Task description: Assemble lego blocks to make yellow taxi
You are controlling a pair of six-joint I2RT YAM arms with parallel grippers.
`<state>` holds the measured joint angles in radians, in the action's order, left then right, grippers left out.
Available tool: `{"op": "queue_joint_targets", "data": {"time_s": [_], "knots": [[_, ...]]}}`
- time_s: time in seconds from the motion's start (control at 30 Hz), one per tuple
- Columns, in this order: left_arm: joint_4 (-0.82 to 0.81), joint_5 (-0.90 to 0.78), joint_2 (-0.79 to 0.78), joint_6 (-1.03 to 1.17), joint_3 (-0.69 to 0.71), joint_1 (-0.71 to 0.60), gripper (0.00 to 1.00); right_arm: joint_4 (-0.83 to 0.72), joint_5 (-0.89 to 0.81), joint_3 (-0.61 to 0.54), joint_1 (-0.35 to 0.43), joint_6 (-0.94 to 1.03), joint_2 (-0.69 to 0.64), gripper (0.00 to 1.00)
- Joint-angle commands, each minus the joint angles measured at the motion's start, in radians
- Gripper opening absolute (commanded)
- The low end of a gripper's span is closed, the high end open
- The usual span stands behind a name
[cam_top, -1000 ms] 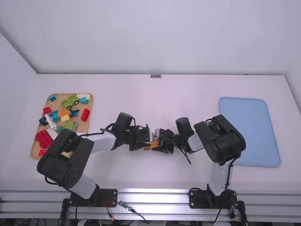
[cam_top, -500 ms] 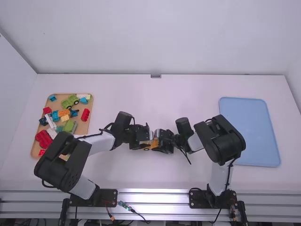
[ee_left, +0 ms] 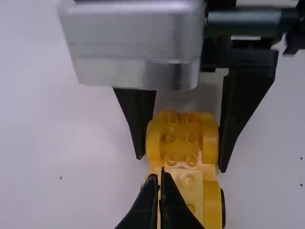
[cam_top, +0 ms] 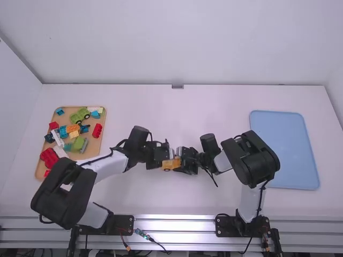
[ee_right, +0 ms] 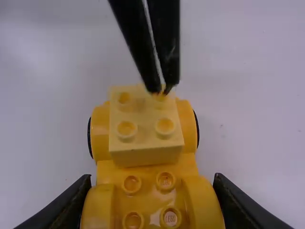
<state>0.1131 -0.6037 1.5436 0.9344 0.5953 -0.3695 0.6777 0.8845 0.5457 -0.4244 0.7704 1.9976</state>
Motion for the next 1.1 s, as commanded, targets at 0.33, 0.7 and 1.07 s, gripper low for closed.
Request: {"op": "queue_joint_targets", "data": {"time_s": [0.33,0.7,1.07], "knots": [[-0.037,-0.022,0.1,0.005,-0.018,0.009,0.02,0.002,0.005,0.004,-0.001,-0.003,0.011,0.54],[0.087,0.063,0.177,-0.052,-0.095,0.009,0.02,0.017,0.006,0.005,-0.001,-0.007,0.011,0.54],[0.187,0.014,0.047,-0.119,-0.077,0.01,0.02,0.018,0.005,0.004,-0.001,-0.003,0.011,0.54]]}}
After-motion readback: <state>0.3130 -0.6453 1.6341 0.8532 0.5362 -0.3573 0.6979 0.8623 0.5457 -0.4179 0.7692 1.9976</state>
